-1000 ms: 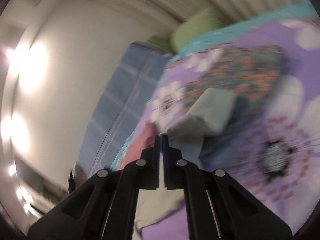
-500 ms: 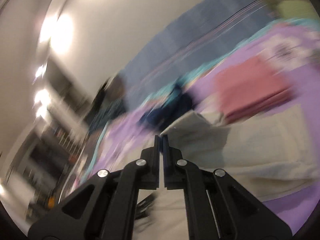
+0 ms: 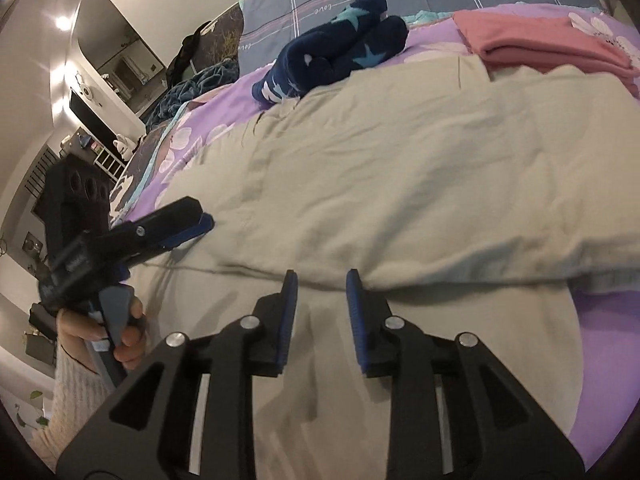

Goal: Fold small clothes

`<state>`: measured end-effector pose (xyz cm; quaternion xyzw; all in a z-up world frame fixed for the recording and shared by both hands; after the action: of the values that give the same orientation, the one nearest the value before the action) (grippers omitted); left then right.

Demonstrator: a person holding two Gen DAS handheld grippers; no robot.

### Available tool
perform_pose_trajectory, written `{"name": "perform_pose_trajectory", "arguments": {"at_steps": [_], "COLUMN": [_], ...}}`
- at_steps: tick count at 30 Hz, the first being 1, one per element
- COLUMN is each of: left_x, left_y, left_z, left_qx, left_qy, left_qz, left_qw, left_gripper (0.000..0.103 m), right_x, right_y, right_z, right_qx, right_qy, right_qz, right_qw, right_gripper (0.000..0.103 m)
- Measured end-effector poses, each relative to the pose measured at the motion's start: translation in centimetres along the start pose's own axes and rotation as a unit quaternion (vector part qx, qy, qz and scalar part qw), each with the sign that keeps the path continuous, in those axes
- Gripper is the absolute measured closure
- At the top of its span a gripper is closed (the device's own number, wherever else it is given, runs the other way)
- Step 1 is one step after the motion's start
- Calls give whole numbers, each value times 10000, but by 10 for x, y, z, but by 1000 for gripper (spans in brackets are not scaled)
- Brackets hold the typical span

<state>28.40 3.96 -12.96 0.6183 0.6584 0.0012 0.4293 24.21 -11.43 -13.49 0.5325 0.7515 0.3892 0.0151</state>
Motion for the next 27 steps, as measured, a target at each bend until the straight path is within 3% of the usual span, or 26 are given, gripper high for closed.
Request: {"name": "perform_pose_trajectory", "arguments": {"at_steps": [4,6,7,9,11,14,18,24,27], "left_x": [-12,-20,-21,-22,-25,-35,-61,-69,-44], "left_y": [-5,-6,-6,-2,2,18,50,79,78], "left_z": [13,19,20,25,28,16,-24,-107,-129], "left_qx": [136,237,280,293,273,-8,-570,-1305,-1403], "left_qy": [465,423,441,651,816,865,1060,1674,2138], "left_qz": [457,562,597,753,860,954,1382,1951,1999], "left_qw": [9978,9972,9968,9946,9926,9917,9831,9576,9458], "left_gripper": [11,36,43,79,97,103,103,103,103], "right_x": [3,-1,-2,-6,-8,-7,-9,-35,-46], "right_y": [-3,-4,-3,-3,-4,-3,-3,3,1], "right_z": [-5,-6,-6,-6,-7,-6,-9,-33,-25], "right_qx": [-144,-193,-213,-259,-274,-287,-372,-1079,-895], "right_qy": [113,198,227,306,362,335,326,50,-156], "right_qz": [-61,39,82,203,264,232,298,907,1143], "right_qw": [9998,9996,9995,9990,9986,9988,9983,9900,9893], "right_gripper": [71,71,71,71,71,71,71,68,68]}}
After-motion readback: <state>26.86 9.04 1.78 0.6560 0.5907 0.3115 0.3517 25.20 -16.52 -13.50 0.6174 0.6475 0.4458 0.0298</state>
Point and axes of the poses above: each gripper's, at about its wrist camera, not at the fingertips, and z roughly the way its jaws point, x to its left, y to its top, the point moved 7 cm from there along z, roughly the way its jaws point, and after that the axes turned 6 degrees about -z, right-handed, at the moved point
